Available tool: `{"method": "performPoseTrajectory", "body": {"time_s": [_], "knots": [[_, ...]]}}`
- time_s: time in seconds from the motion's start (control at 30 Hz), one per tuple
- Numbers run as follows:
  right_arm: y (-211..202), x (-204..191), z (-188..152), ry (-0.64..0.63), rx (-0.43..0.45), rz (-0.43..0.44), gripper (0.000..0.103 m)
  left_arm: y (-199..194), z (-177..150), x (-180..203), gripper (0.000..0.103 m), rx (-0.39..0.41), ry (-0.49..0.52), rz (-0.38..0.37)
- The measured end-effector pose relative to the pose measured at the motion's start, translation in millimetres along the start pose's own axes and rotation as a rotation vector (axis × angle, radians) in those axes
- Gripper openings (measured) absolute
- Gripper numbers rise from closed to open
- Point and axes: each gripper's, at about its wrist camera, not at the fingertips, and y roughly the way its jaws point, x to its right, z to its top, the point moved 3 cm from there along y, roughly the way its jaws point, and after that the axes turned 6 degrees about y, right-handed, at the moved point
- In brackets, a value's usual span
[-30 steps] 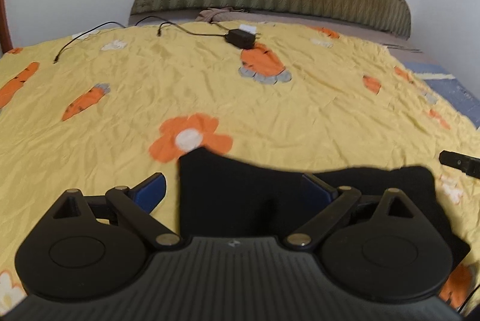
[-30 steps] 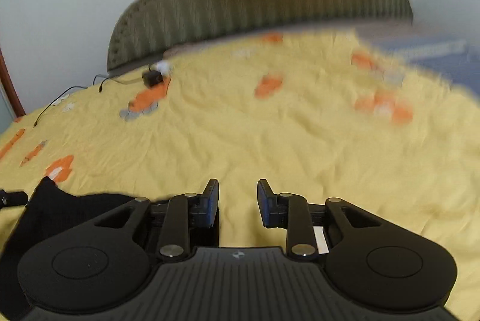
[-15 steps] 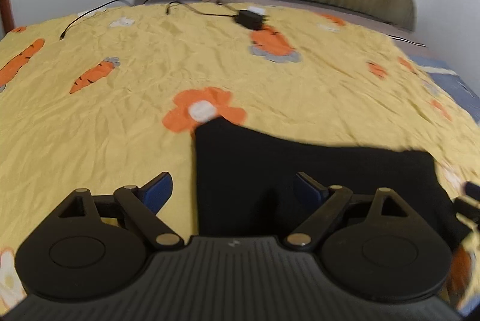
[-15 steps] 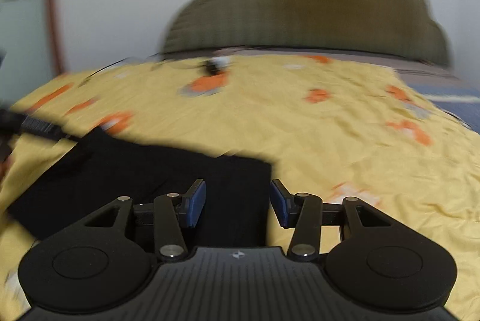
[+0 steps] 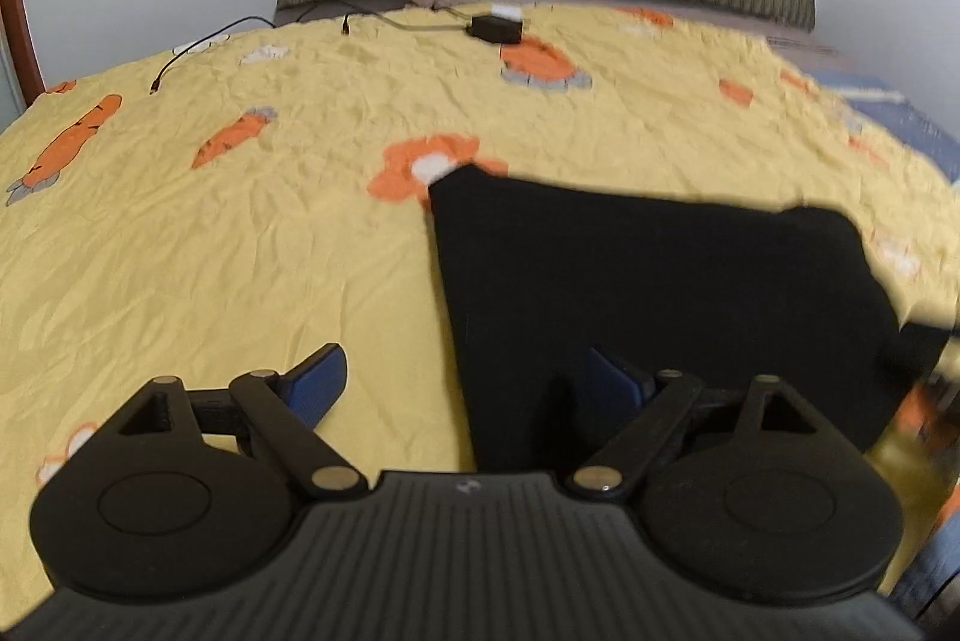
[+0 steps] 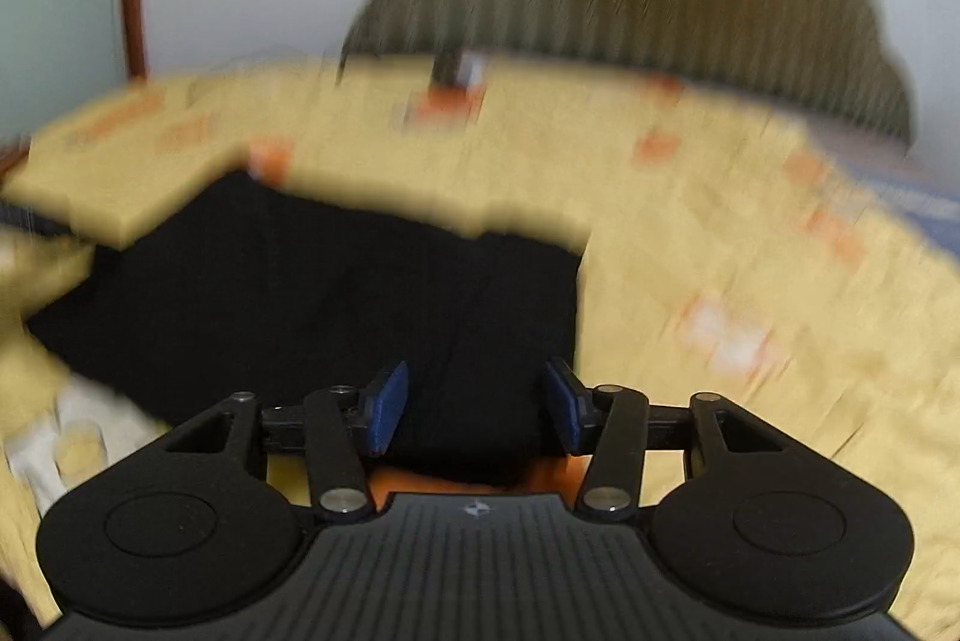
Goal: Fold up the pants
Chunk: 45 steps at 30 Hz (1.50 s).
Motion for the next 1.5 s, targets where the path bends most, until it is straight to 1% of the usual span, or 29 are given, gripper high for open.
{"method": "performPoseTrajectory", "body": {"time_s": [0.03, 0.1, 0.13, 0.2, 0.23, 0.3, 0.33, 0.37, 0.4, 0.43, 0.47, 0.5, 0.53, 0.6, 0.67, 0.73, 0.77, 0.83, 0.9, 0.97, 1.07, 1.2, 1.33, 1.5], "knots": [[1, 1, -2, 0.007, 0.021, -0.011, 0.054, 1, 7, -1, 0.087, 0.009, -0.010, -0.016], [-7, -1, 4, 0.031, 0.065, -0.023, 0.054, 9, 25, 1, 0.089, 0.029, -0.019, -0.049], [-12, -1, 9, 0.047, 0.108, -0.023, 0.054, 15, 35, 3, 0.090, 0.041, -0.025, -0.063], [-16, 0, 17, 0.076, 0.165, 0.022, 0.054, 31, 54, 9, 0.090, 0.060, -0.033, -0.098], [-13, 1, 21, 0.090, 0.166, 0.052, 0.054, 40, 61, 11, 0.090, 0.063, -0.043, -0.100], [-1, 1, 24, 0.111, 0.147, 0.076, 0.054, 67, 73, 15, 0.091, 0.039, -0.034, -0.099], [10, 0, 24, 0.109, 0.109, 0.083, 0.054, 82, 75, 15, 0.090, 0.009, -0.035, -0.060], [24, 1, 22, 0.104, 0.050, 0.072, 0.054, 93, 75, 14, 0.089, -0.021, -0.042, -0.023], [31, 0, 23, 0.097, 0.040, 0.047, 0.055, 103, 74, 12, 0.087, -0.049, -0.052, -0.003], [30, -2, 24, 0.092, 0.052, 0.038, 0.055, 106, 70, 10, 0.085, -0.065, -0.059, -0.002], [27, -4, 27, 0.090, 0.047, 0.024, 0.055, 104, 67, 7, 0.085, -0.070, -0.070, -0.005], [20, -7, 30, 0.089, 0.057, 0.002, 0.055, 98, 64, 5, 0.086, -0.054, -0.082, -0.009], [11, -11, 33, 0.085, 0.090, -0.004, 0.055, 91, 61, 4, 0.089, -0.037, -0.085, -0.014], [-4, -18, 31, 0.087, 0.132, 0.023, 0.057, 76, 56, 5, 0.093, -0.020, -0.072, -0.003], [-4, -25, 29, 0.094, 0.122, 0.033, 0.058, 61, 48, 9, 0.094, -0.009, -0.062, 0.001], [8, -28, 21, 0.075, 0.064, 0.035, 0.060, 50, 40, 15, 0.098, -0.016, -0.060, -0.018], [15, -27, 16, 0.069, 0.044, 0.017, 0.062, 47, 34, 20, 0.099, -0.026, -0.051, -0.019], [15, -29, 11, 0.049, 0.073, -0.008, 0.075, 46, 24, 31, 0.099, -0.047, 0.004, 0.011], [12, -27, 16, 0.084, 0.070, -0.049, 0.076, 48, 14, 36, 0.099, -0.061, 0.048, 0.060], [1, -28, 18, 0.105, 0.089, -0.043, 0.076, 44, 8, 36, 0.099, -0.055, 0.054, 0.081], [-19, -35, 15, 0.096, 0.128, -0.045, 0.076, 31, 5, 34, 0.099, -0.041, 0.035, 0.072], [-34, -47, 9, 0.106, 0.139, -0.033, 0.076, 18, -1, 31, 0.099, -0.048, 0.010, 0.071], [-41, -65, 4, 0.086, 0.125, -0.017, 0.076, 7, -7, 27, 0.100, -0.059, -0.011, 0.078], [-45, -81, -1, 0.063, 0.117, -0.012, 0.076, -7, -12, 23, 0.100, -0.047, -0.006, 0.100]]}}
